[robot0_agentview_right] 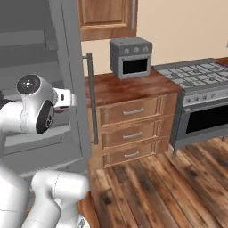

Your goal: Grab the lemon and onion from the fridge, place them in the blender, close the lid, and turn on the blender to create a marinade.

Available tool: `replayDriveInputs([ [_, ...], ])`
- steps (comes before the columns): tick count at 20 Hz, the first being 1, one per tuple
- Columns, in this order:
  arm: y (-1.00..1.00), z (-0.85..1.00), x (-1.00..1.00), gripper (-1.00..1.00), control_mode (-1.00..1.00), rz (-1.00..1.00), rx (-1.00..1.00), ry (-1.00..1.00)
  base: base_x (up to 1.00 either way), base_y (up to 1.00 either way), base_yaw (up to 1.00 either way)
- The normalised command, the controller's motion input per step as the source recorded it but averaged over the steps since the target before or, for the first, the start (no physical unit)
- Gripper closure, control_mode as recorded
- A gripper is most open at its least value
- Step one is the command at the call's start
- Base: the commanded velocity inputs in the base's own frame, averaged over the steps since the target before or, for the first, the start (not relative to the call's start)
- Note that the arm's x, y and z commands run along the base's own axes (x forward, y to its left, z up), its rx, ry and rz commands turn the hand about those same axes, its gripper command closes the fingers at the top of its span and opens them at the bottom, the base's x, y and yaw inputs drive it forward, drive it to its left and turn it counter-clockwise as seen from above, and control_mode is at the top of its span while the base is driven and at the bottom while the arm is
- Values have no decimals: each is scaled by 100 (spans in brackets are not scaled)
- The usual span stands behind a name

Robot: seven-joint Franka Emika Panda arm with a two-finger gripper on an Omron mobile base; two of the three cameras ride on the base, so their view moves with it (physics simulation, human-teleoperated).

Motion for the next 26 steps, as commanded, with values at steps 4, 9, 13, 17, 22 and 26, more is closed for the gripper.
replayDriveInputs([
  [4, 0, 0, 0, 100, 100, 0, 0, 0, 1, -48, -82],
  [9, 0, 0, 0, 100, 100, 0, 0, 0, 0, -47, -82],
  [13, 0, 0, 0, 100, 100, 0, 0, 0, 7, -39, -81],
  [17, 0, 0, 0, 100, 100, 0, 0, 0, 24, -33, -77],
  [22, 0, 0, 0, 100, 100, 0, 0, 0, 54, -28, -66],
  [26, 0, 0, 0, 100, 100, 0, 0, 0, 86, -14, -52],
])
